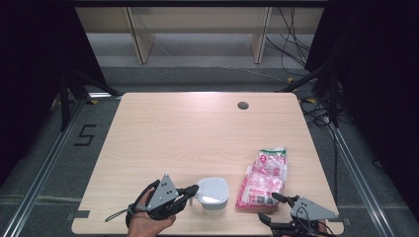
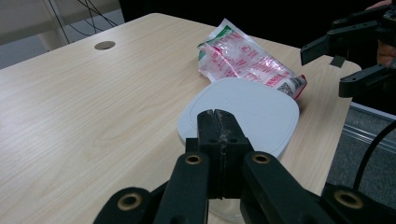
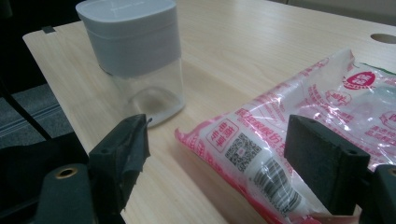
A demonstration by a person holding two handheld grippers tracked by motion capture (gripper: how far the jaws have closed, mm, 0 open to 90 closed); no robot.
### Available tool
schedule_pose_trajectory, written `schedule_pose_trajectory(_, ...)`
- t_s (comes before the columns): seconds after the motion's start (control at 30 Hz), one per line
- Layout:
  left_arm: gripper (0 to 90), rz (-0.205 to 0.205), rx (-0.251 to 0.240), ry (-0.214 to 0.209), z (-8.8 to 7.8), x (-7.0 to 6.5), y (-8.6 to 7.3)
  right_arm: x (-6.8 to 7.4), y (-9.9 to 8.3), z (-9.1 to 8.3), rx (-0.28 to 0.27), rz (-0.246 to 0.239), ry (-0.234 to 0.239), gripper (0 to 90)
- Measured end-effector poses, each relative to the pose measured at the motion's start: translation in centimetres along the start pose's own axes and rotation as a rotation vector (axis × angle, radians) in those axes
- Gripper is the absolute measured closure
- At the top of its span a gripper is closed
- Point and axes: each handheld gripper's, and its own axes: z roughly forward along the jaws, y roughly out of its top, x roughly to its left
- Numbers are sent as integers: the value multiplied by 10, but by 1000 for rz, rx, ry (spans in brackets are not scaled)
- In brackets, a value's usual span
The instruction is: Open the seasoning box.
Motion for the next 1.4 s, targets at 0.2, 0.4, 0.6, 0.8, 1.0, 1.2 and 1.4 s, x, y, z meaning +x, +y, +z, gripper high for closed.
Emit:
schedule_pose_trajectory(0.2, 891, 1, 11, 3, 6, 1, -2, 2, 2, 3, 10, -14, 9, 257)
schedule_pose_trajectory(0.4, 891, 11, 9, 9, 9, 2, -3, 5, 4, 9, 15, -7, 8, 271)
schedule_pose_trajectory(0.6, 891, 13, 5, 8, 9, 1, -4, 7, 11, 19, 5, -68, 40, 407)
schedule_pose_trajectory(0.8, 891, 11, 0, 9, 9, 1, -5, 13, 17, 27, -4, -64, 97, 572)
schedule_pose_trajectory(1.0, 891, 9, 0, 14, 8, 1, -6, 18, 24, 35, -24, -80, 131, 714)
schedule_pose_trajectory(1.2, 891, 5, -6, 17, 7, 1, -7, 22, 32, 44, -21, -101, 130, 829)
schedule_pose_trajectory(1.4, 891, 18, -2, 16, 7, 2, -7, 25, 36, 48, -27, -115, 138, 900)
